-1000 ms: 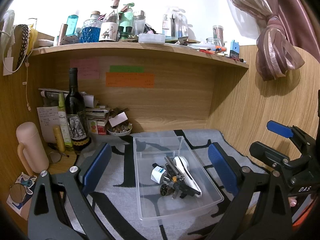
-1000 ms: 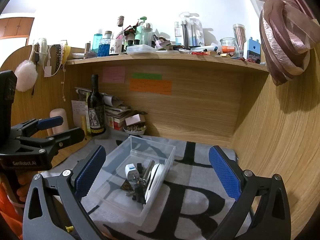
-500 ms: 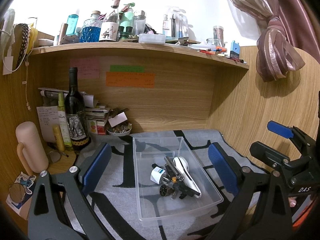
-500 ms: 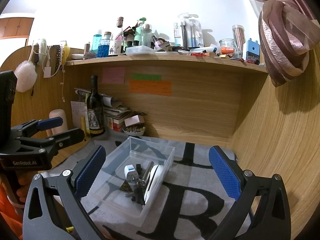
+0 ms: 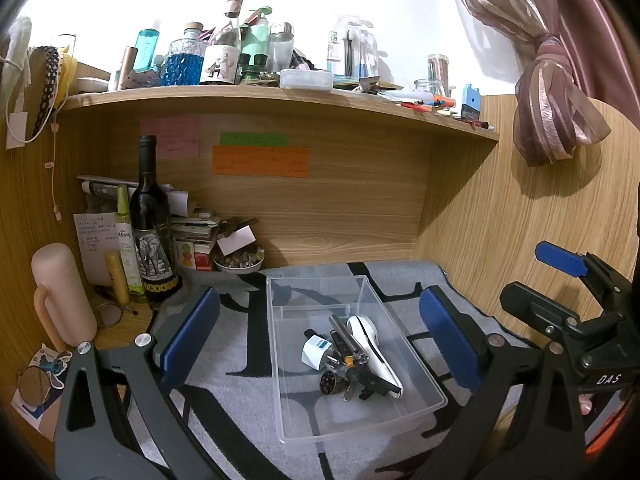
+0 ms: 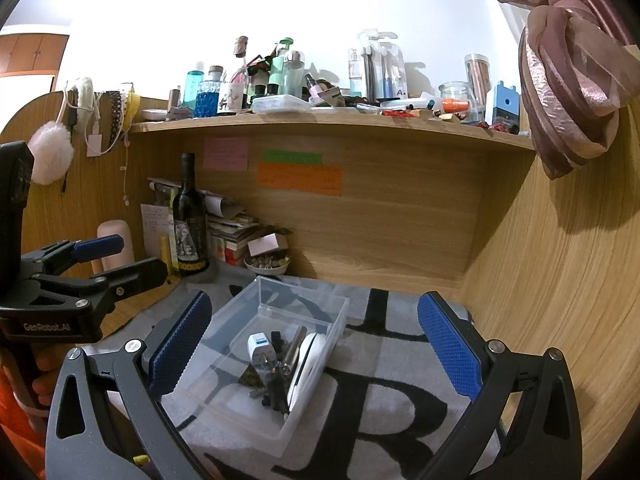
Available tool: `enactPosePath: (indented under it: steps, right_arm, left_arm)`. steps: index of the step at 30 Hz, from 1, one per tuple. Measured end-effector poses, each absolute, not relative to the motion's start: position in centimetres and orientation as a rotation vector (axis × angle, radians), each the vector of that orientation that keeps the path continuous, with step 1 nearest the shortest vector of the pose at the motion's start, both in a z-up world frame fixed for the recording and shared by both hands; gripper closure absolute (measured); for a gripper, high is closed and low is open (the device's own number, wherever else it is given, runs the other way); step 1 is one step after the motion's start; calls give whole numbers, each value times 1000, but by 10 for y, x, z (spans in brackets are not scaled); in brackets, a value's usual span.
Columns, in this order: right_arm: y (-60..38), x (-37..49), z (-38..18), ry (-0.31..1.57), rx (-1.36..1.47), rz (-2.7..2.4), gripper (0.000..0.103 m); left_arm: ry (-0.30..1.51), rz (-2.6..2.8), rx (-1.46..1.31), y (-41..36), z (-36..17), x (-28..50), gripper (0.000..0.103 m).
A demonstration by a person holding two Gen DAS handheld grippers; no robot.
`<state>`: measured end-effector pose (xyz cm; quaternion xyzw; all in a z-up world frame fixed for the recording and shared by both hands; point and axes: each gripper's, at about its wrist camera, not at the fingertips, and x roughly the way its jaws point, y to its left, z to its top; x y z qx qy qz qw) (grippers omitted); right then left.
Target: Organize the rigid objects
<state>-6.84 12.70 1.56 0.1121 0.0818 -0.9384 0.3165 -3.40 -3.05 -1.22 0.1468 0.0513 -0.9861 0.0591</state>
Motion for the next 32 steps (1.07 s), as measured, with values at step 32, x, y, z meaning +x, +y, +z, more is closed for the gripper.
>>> enactPosePath:
  steps: [32]
  right_arm:
    - [125, -70, 14, 213, 305, -2472, 0]
  left_arm:
    - [253, -3004, 499, -36, -16, -40, 1]
